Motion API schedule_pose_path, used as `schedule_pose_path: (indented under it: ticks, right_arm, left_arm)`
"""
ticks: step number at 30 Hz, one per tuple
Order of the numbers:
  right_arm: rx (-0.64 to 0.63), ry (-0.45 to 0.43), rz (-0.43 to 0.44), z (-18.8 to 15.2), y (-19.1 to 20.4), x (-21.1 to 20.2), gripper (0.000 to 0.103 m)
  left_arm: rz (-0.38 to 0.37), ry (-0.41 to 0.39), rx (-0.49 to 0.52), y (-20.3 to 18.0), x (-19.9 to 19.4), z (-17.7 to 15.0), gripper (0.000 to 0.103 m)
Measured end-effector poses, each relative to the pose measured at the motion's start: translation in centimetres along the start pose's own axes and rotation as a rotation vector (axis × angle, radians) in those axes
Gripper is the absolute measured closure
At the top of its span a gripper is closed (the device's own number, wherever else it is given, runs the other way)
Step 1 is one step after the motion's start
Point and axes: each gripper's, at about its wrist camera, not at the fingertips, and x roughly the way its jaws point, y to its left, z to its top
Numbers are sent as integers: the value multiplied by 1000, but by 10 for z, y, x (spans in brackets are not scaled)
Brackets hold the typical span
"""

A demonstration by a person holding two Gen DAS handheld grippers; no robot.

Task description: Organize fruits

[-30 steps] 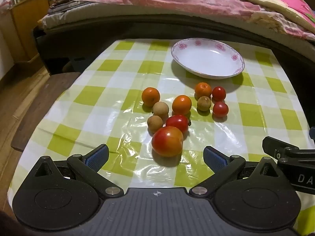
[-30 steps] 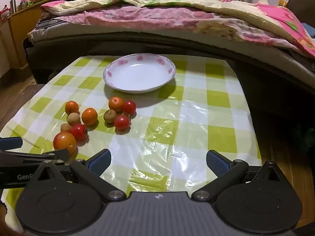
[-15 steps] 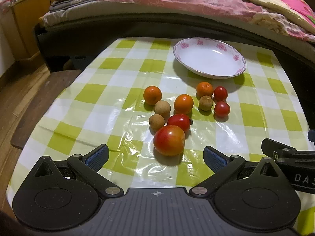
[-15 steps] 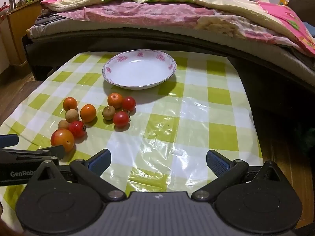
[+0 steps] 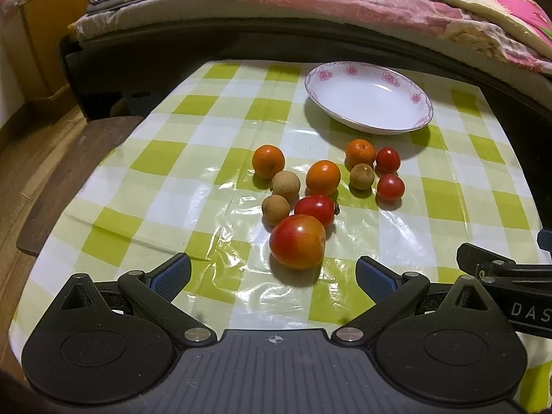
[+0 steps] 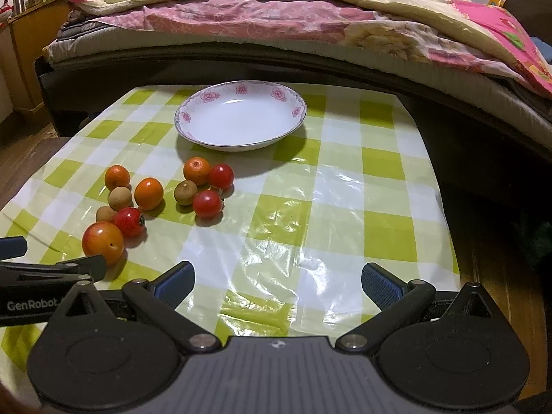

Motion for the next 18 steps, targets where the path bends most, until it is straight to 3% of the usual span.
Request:
schedule_pose_path:
  ticks: [18]
  right_arm:
    - [0,18,1,-1,2,3,0]
  left_arm:
    - [1,9,0,0,1,-1,2]
